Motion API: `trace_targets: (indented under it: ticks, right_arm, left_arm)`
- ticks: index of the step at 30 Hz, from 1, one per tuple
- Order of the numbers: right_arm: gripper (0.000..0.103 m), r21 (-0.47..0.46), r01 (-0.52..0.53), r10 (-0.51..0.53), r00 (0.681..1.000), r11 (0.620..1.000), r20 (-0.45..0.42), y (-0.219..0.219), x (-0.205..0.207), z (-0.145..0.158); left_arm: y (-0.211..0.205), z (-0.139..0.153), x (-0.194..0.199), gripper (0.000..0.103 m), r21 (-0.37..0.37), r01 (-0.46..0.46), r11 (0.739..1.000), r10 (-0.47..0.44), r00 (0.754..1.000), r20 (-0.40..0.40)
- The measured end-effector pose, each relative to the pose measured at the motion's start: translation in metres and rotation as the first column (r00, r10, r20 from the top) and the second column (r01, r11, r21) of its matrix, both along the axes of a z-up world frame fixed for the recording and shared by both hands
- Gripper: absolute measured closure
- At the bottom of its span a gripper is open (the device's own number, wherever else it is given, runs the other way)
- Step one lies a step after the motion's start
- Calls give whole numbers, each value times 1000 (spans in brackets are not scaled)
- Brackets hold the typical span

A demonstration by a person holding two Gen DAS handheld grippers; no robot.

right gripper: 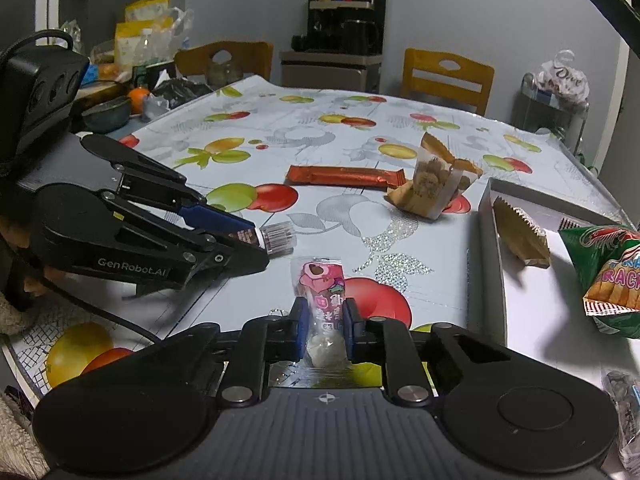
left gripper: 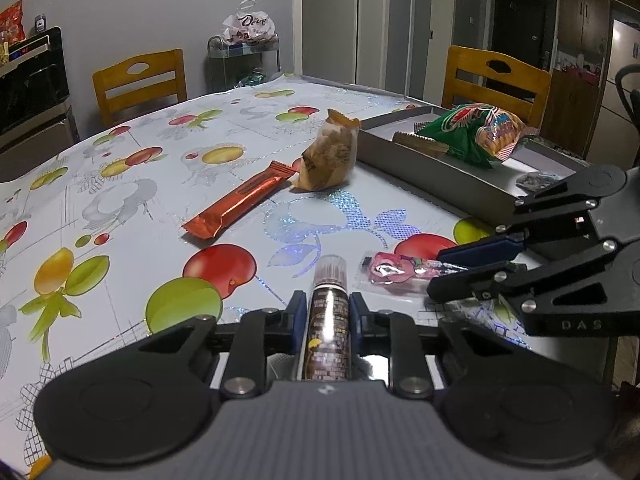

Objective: Organize snacks
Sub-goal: 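Lift both tubes and carry them toward the grey tray with both tools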

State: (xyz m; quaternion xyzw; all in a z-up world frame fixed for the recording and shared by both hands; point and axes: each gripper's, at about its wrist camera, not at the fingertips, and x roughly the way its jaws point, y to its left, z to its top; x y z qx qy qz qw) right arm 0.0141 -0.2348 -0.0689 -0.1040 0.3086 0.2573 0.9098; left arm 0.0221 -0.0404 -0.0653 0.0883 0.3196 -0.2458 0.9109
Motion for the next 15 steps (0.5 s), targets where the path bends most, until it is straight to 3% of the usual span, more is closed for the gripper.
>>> trace_targets:
  ticks: [15]
  right_arm:
    - [86, 55, 12, -16, 997, 998, 81, -10, -6, 25]
  left_arm:
    - [11, 27, -16, 84, -54, 0, 999, 5, 996, 88]
